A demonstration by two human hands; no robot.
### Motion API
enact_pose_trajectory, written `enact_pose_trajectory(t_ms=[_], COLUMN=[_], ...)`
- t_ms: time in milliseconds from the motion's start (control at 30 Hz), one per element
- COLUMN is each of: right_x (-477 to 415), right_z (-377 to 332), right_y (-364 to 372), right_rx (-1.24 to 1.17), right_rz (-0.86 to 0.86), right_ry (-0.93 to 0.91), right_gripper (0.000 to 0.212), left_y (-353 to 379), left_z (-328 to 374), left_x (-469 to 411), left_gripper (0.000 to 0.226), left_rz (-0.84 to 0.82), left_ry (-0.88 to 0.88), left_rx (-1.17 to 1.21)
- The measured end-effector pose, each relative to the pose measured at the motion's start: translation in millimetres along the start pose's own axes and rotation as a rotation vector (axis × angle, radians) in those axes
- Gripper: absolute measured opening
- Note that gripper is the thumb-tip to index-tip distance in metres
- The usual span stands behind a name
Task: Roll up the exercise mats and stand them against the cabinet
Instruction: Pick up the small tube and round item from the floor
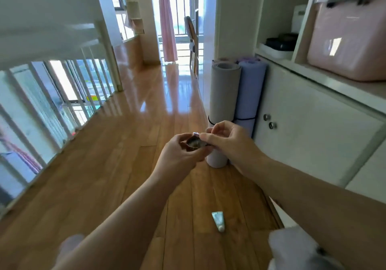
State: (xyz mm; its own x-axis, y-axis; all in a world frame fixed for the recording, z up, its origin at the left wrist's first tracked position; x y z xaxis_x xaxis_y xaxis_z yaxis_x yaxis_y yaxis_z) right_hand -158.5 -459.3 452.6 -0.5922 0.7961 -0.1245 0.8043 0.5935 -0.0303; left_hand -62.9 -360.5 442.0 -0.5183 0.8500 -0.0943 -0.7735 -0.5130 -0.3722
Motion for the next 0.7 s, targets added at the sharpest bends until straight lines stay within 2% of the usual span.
enact_pose_trajectory(t_ms=[67, 233, 367, 433, 567, 633, 700], right_x=[15.5, 39.0, 51.6, 58.6, 68.9, 72.1, 75.6], right_z=[-12.2, -43.4, -69.7, -79.9, -98.1, -107.5, -115.5], right_y=[6.2, 21.3, 31.0, 30.9, 25.7, 25.7, 28.9], right_rx=[-0.037, -0.162, 0.069, 0.135, 0.219, 0.262, 0.362], right_rz=[-0.042, -0.142, -0.239, -0.267, -0.314, -0.325, -0.336], right_ry=[-0.008, -0.011, -0.107, -0.137, -0.195, -0.228, -0.260], right_gripper=[0.030, 0.029, 0.030, 0.031, 0.028, 0.027, 0.029], left_y=[-12.7, -26.1, -24.7, -24.5, -17.0, -16.8, -15.0], left_z=[14.9, 31.9, 42.9, 47.2, 59.0, 58.2, 55.2], left_x=[17.3, 43.3, 55.5, 61.5, 77.3, 79.6, 78.1], left_gripper=[0.024, 0.037, 0.032, 0.038, 0.049, 0.048, 0.048], left_rz=[0.013, -0.049, -0.130, -0.185, -0.371, -0.349, -0.295], left_ry=[0.026, -0.038, -0.072, -0.117, -0.227, -0.289, -0.301], left_rx=[-0.012, 0.000, 0.077, 0.195, 0.602, 0.724, 0.689])
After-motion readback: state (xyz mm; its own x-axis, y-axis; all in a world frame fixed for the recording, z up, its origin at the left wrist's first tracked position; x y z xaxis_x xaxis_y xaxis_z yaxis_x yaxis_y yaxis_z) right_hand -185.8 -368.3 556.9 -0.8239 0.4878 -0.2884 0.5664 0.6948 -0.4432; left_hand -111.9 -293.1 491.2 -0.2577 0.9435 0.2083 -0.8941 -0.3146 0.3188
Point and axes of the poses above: each hand's wrist, its own x-axis away from the middle knuckle, its own y-axis out of the palm, z = x × y, the point moved 10 cm from there along -x, towards the middle knuckle, and after that the axes turned 9 degrees about -x, right-handed, at the moved point
